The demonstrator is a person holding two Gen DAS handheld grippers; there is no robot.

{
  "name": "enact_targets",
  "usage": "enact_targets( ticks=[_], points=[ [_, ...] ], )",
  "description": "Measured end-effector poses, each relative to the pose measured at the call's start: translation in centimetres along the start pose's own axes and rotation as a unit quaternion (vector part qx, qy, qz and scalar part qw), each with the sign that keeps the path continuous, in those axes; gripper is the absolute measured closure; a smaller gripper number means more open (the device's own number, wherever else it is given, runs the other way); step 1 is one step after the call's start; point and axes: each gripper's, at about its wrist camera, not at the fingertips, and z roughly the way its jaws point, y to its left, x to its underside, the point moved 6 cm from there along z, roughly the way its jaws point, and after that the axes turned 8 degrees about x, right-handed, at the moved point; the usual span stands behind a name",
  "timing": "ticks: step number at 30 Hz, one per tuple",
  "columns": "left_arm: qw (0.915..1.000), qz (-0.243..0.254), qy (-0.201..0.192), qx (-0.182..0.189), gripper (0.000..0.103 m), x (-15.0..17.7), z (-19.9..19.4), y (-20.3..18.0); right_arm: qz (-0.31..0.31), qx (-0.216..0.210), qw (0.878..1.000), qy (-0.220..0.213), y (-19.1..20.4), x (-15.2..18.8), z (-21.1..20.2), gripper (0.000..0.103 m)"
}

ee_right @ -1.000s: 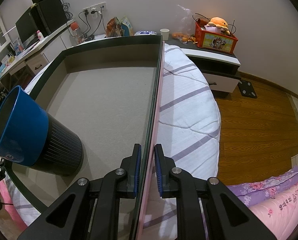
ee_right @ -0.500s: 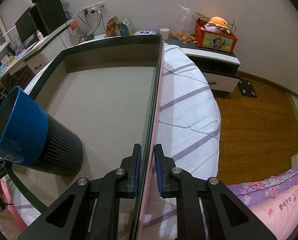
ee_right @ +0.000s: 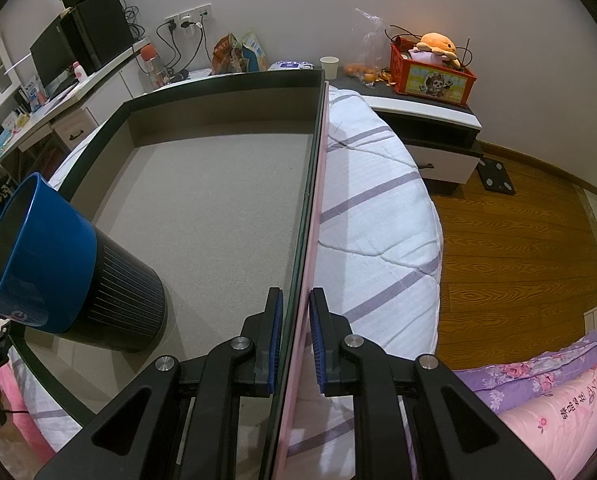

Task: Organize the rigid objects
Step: 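Carry the white charger into the tray and open the left tool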

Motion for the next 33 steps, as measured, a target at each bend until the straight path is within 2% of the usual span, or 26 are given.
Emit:
enact_targets(
  ticks=[4,7,17,26,33],
  points=[
    [0.9999,-0.002,-0.005,-0.016,0.049,-0.9,0.8,-0.1,-0.001,0.001,1.0,0.0,0.1,0.0,0.0,0.089],
    [0.9996,0.005,-0.004,-0.027,0.062,-1.1,1.1,-0.2,0.001,-0.002,1.0,0.001,0.1,0.0,0.0,0.089],
    [0.9985,0.015,-0.026,-0.046,0.063,-1.2,-1.8,-0.2,0.001,-0.003,1.0,0.0,-0.2,0.0,0.1,0.089],
    [0.9949,0.057,-0.07,-0.045,0.063,-6.5,-4.8,-2.2,-0.011,0.001,1.0,0.001,-0.3,-0.1,-0.1,0.089],
    [0.9917,0.094,-0.083,-0.029,0.062,-11.2,-4.5,-4.8,-0.013,0.001,1.0,0.002,-0.3,-0.2,-0.1,0.089]
  ],
)
